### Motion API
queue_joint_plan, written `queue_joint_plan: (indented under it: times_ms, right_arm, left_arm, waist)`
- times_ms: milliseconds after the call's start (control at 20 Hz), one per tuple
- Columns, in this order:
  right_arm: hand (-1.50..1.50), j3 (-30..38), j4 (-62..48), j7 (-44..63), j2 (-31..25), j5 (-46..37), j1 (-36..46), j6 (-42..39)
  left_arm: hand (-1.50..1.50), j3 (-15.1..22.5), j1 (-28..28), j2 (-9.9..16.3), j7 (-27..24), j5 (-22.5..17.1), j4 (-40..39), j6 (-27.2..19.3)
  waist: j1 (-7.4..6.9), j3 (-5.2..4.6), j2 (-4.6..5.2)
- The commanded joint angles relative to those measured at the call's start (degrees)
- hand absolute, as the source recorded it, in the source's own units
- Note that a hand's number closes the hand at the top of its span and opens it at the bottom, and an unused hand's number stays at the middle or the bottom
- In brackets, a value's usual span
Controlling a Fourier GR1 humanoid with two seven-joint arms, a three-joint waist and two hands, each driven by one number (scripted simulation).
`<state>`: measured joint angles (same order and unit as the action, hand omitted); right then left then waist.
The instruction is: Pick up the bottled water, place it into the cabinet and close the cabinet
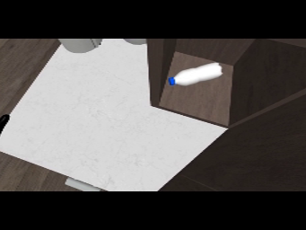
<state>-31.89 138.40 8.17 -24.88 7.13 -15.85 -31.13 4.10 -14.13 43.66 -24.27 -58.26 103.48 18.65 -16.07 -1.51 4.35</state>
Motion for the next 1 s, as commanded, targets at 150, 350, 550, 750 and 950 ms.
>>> queue_joint_plan:
  times_ms: [150, 350, 550, 750, 950]
  right_arm:
    - [1.50, 1.73, -7.11, 9.06, 4.25, -0.83, 10.27, 3.79]
    - [1.50, 3.58, -12.51, 12.64, 7.34, 0.32, 16.79, 5.29]
    - [1.50, 4.44, -18.84, 16.88, 11.18, 1.89, 23.11, 7.32]
    - [1.50, 6.22, -26.21, 19.30, 15.32, 2.79, 30.49, 8.77]
    - [1.50, 10.72, -33.88, 21.02, 20.84, -1.19, 39.39, 15.15]
  left_arm:
    - [-1.50, -0.58, 1.05, 0.95, 0.58, -0.35, -0.75, 1.03]
    - [-1.50, -0.55, 1.49, 0.39, 0.88, -1.02, -1.56, 0.37]
    - [-1.50, 0.27, 1.39, -0.28, 0.71, -0.60, -1.97, 0.87]
    - [-1.50, -0.28, 1.28, -0.06, 0.67, -0.74, -3.38, 1.46]
    - [-1.50, -0.93, 1.15, -0.01, 0.82, -1.29, -3.30, 0.84]
  waist:
    - [-0.14, 0.12, -0.24]
    - [0.71, 0.41, -0.45]
    - [0.86, 0.42, -0.84]
    - [0.66, 0.62, -0.87]
    - [1.68, 0.92, -1.68]
